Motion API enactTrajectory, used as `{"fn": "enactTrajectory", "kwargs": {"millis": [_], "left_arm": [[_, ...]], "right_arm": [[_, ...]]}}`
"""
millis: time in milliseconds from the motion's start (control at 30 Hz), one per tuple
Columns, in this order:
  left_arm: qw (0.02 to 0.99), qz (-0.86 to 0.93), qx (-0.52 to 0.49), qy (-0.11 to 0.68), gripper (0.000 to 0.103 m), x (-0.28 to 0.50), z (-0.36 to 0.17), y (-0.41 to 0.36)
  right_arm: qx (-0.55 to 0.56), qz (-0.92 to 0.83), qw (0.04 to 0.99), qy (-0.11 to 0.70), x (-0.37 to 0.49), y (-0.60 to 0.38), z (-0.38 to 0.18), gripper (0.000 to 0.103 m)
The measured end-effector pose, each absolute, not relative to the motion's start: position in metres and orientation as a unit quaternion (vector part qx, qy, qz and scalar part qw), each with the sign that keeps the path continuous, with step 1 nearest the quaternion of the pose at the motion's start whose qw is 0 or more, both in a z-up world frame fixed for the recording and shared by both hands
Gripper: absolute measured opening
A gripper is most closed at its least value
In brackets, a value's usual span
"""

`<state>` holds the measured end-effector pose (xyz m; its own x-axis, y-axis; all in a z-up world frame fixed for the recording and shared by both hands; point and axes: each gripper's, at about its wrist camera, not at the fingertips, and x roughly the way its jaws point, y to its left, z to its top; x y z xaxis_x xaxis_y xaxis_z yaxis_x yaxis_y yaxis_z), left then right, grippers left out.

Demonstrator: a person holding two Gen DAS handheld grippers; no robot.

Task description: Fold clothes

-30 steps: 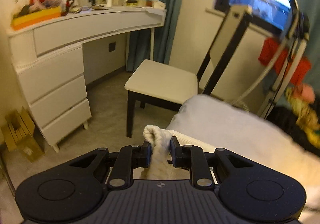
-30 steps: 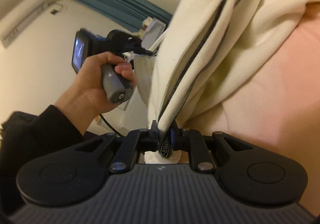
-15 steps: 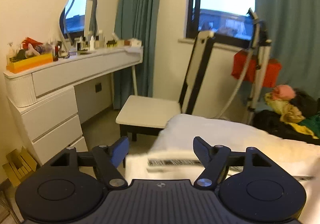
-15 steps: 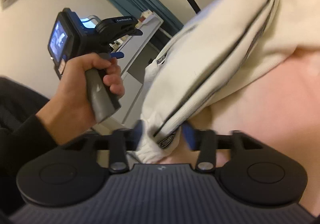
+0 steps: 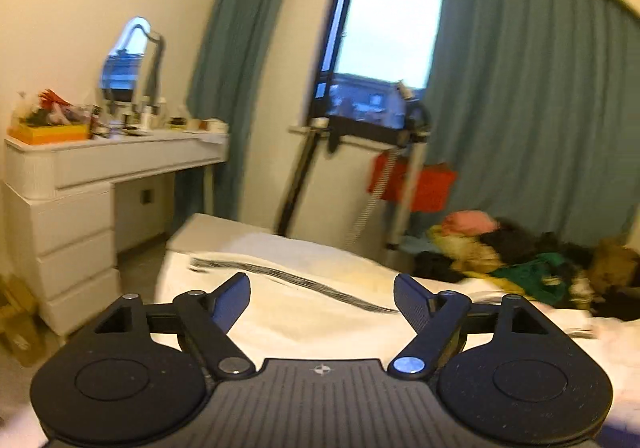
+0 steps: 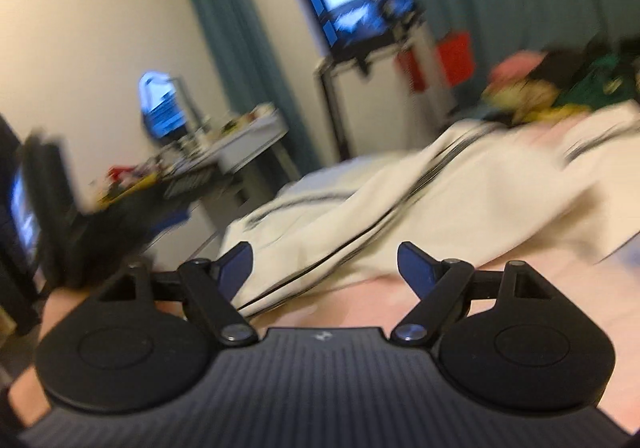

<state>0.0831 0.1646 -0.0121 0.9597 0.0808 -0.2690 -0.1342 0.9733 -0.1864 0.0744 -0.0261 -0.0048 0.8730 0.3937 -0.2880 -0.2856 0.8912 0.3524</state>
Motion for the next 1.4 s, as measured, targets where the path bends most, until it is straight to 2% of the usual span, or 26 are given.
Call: {"fn": "enactTrajectory", "kwargs": {"millis": [133, 267, 400, 567, 700, 867, 967, 1067, 1233, 1267, 1400], "left_arm": [[0.987, 0.034, -0.091, 0.124, 0.086, 0.051, -0.03, 0.118], [0.986, 0.015, -0.094, 0.137, 0.087, 0.038, -0.069, 0.088], [0.986, 0.025, -0.064, 0.155, 0.087, 0.048, -0.086, 0.072], [0.983, 0.025, -0.063, 0.17, 0.088, 0.058, -0.098, 0.072], [0.977, 0.033, -0.062, 0.201, 0.091, 0.076, -0.113, 0.07], [0.979, 0.039, 0.001, 0.201, 0.097, 0.12, -0.114, 0.066], [0.981, 0.057, 0.007, 0.184, 0.101, 0.149, -0.106, 0.071], [0.982, 0.054, -0.019, 0.18, 0.102, 0.185, -0.096, 0.079], [0.981, 0.059, 0.018, 0.186, 0.102, 0.254, -0.092, 0.074], [0.98, 0.055, 0.021, 0.188, 0.102, 0.268, -0.092, 0.073], [0.977, 0.016, 0.017, 0.214, 0.089, 0.316, -0.098, 0.064]], "right_arm": [[0.101, 0.146, 0.974, 0.139, 0.049, -0.074, 0.0, 0.082], [0.08, 0.113, 0.984, 0.108, 0.025, -0.12, -0.033, 0.082], [0.121, 0.084, 0.979, 0.142, 0.039, -0.146, -0.052, 0.082], [0.128, 0.078, 0.978, 0.143, 0.047, -0.154, -0.052, 0.082], [0.13, 0.086, 0.973, 0.172, 0.052, -0.15, -0.064, 0.082], [0.135, 0.089, 0.97, 0.18, 0.055, -0.149, -0.064, 0.082], [0.141, 0.088, 0.968, 0.186, 0.061, -0.152, -0.067, 0.082], [0.15, 0.089, 0.965, 0.195, 0.071, -0.157, -0.072, 0.082], [0.163, 0.09, 0.96, 0.211, 0.091, -0.165, -0.083, 0.082], [0.165, 0.089, 0.958, 0.215, 0.095, -0.167, -0.085, 0.082], [0.197, 0.095, 0.949, 0.229, 0.116, -0.18, -0.097, 0.082]]}}
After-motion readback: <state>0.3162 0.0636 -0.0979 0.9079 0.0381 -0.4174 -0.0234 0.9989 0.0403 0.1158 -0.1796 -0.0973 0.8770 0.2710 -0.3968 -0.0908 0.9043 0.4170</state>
